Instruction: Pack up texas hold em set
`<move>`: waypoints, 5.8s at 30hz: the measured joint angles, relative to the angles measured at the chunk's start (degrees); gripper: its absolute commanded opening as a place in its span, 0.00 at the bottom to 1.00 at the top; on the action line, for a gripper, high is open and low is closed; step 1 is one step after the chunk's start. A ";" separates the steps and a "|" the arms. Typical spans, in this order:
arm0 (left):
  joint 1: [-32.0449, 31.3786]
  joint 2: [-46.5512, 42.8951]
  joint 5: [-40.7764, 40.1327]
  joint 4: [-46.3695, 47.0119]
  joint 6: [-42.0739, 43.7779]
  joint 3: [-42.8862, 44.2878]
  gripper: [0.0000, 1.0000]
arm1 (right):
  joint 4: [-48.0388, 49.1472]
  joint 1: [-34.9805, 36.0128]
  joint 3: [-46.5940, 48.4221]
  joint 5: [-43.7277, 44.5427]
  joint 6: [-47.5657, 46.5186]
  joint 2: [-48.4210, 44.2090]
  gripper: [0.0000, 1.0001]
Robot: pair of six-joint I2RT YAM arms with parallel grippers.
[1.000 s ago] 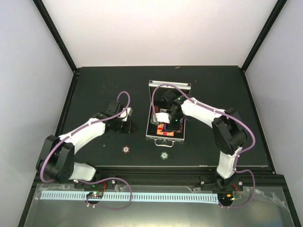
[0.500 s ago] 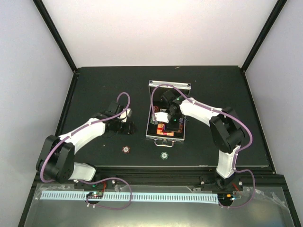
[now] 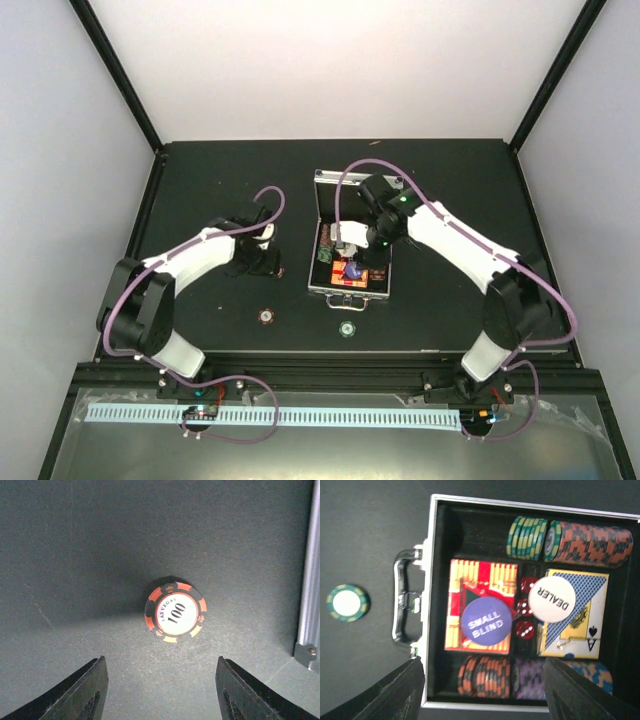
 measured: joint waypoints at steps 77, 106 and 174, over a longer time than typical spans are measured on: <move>-5.42 16.90 -5.99 -7.06 2.21 10.43 0.54 | 1.27 -2.34 -10.23 -1.03 7.17 -9.16 0.67; -6.27 4.46 -5.31 -2.32 3.61 5.01 0.37 | -1.38 -9.05 2.36 -7.30 14.73 -3.56 0.67; -24.35 -8.57 -3.41 9.68 14.84 8.41 0.54 | -13.64 -7.72 14.73 -45.31 28.48 15.06 0.01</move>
